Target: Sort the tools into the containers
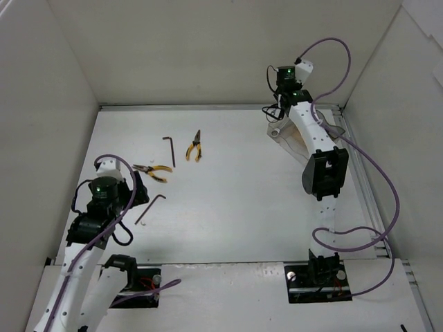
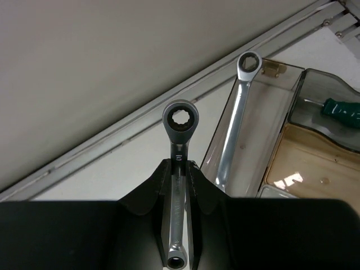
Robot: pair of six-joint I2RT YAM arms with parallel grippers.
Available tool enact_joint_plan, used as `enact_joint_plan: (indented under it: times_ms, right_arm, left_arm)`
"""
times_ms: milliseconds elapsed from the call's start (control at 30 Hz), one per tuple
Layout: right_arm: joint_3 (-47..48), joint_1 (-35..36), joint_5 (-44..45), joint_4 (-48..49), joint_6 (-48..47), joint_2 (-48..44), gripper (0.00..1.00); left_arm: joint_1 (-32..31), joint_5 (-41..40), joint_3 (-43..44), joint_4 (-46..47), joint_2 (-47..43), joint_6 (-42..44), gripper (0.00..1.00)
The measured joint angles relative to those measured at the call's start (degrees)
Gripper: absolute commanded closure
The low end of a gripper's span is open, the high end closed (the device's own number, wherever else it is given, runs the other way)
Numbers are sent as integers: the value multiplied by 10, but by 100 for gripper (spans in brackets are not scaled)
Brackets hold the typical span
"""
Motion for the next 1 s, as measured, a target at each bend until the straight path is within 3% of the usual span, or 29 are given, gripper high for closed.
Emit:
enact_joint_plan:
  times_ms: [500, 767, 867, 1000]
  right_arm:
    - [-23, -51, 40, 88, 89, 86, 100]
    - [-23, -77, 19, 109, 87, 109, 100]
    - [-23, -89, 2, 111, 78, 115, 95]
    - [-26, -98, -10, 113, 70, 115, 73]
  left_arm:
    - [0, -12, -3, 21, 76, -36, 0]
    - [0, -18, -3, 31, 106, -63, 0]
    - [0, -18, -3, 34, 118, -66, 0]
    - [0, -18, -3, 40, 130, -71, 0]
